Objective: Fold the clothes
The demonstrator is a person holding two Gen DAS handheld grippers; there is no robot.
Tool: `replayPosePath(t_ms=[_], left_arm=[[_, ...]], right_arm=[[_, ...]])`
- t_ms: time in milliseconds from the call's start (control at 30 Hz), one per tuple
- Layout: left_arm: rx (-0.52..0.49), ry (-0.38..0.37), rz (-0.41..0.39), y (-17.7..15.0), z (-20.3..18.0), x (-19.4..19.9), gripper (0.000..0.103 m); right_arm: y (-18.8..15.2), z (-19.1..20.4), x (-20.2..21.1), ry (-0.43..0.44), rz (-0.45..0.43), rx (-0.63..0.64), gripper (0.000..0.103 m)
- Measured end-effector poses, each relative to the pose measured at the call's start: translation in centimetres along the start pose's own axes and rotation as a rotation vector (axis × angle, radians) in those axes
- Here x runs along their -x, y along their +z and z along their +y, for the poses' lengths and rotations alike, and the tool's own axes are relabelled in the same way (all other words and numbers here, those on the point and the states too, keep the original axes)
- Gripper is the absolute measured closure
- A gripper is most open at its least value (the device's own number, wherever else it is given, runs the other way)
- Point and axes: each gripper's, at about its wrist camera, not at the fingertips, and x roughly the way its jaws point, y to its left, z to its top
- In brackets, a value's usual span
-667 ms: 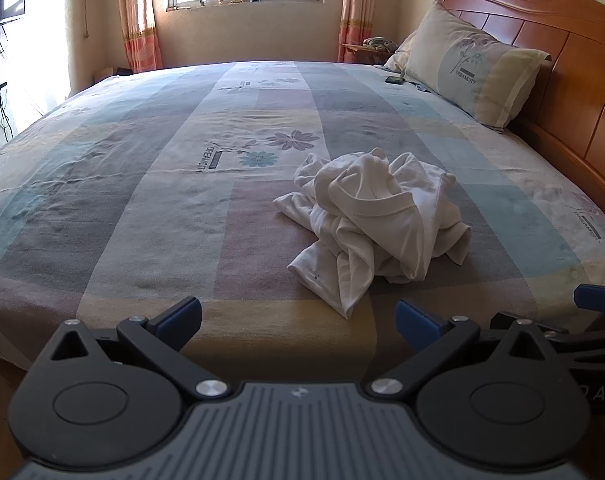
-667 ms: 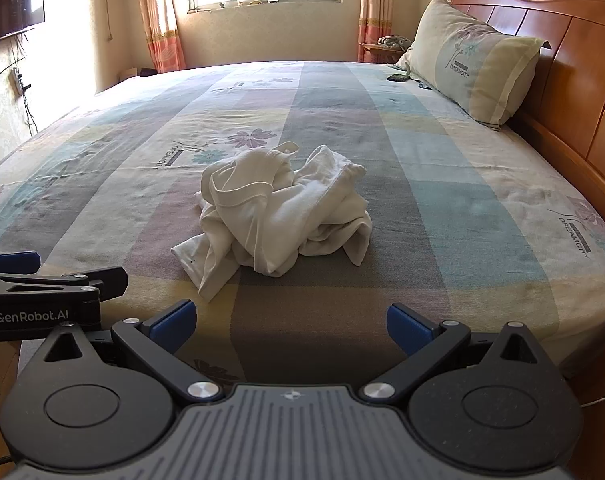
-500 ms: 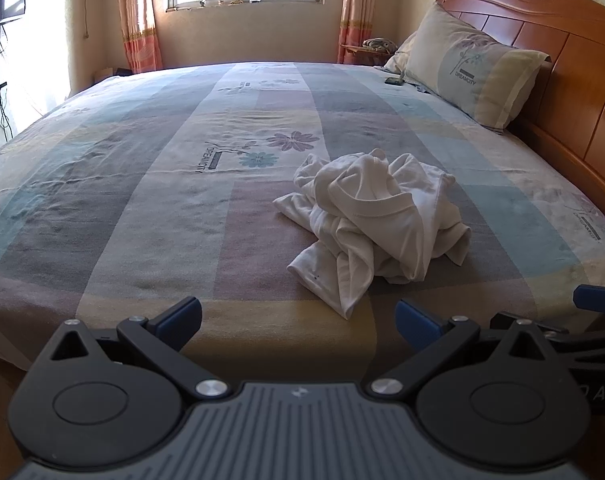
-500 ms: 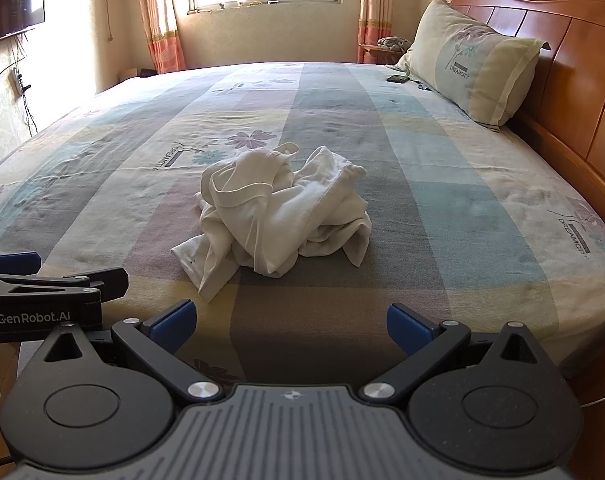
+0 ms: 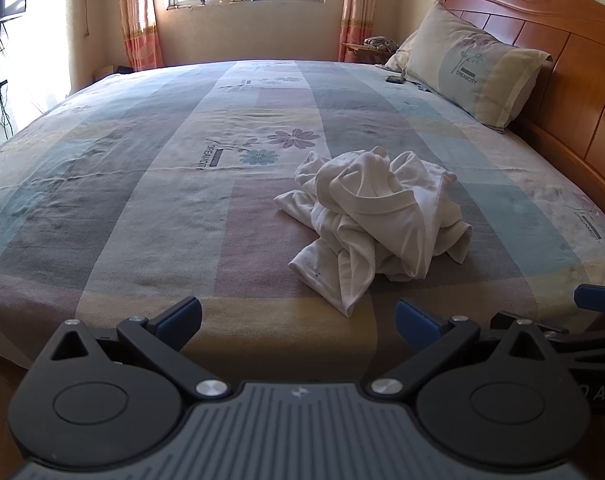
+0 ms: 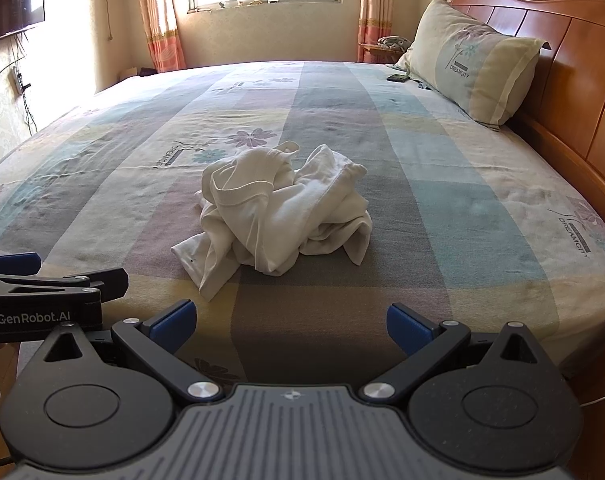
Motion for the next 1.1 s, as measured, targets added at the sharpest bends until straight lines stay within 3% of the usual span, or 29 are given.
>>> replayPosePath(t_ms=[1100], left_arm=[[0.004, 0.007, 0.003, 0.08, 0.06, -0.18, 0.001]], right_arm=[[0.09, 0.36, -0.2, -0.009, 0.003, 0.013, 0.0]])
